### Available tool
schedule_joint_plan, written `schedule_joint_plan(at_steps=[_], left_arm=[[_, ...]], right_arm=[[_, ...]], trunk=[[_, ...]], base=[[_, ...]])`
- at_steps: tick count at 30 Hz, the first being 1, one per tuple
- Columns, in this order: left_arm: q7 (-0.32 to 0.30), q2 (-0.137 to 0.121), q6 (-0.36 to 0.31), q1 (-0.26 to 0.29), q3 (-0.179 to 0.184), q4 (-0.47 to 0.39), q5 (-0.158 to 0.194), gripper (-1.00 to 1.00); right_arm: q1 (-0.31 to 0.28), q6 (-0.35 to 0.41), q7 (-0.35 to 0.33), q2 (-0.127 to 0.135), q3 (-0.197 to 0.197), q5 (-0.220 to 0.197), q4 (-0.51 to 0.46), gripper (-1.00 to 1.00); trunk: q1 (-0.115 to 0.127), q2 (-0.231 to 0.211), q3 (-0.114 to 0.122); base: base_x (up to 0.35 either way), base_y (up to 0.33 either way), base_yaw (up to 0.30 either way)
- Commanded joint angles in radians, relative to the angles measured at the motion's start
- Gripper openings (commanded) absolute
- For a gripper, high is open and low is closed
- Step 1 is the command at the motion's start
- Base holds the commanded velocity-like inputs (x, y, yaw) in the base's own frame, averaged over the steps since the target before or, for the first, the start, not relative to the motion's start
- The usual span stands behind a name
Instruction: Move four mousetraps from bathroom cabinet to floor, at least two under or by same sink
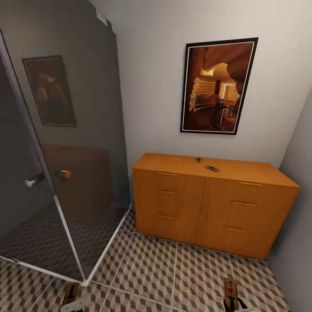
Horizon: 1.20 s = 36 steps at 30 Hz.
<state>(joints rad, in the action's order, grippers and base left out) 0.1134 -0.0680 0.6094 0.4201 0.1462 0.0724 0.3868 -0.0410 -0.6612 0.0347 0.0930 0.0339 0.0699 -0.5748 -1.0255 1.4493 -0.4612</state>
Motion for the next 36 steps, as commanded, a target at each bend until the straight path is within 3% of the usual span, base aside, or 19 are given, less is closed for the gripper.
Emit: schedule_joint_plan(at_steps=[1, 36], left_arm=[[0.003, 0.000, 0.004, 0.002, 0.009, 0.003, 0.001, -1.00], [0.003, 0.000, 0.004, 0.002, 0.009, 0.003, 0.001, -1.00]], right_arm=[[0.000, -0.002, 0.002, 0.001, 0.001, 0.004, 0.000, -1.00], [0.000, -0.002, 0.002, 0.001, 0.001, 0.004, 0.003, -1.00]], trunk=[[0.000, 0.001, -0.001], [0.000, 0.001, -0.002]], base=[[-0.269, 0.055, 0.244], [-0.209, 0.038, 0.224]])
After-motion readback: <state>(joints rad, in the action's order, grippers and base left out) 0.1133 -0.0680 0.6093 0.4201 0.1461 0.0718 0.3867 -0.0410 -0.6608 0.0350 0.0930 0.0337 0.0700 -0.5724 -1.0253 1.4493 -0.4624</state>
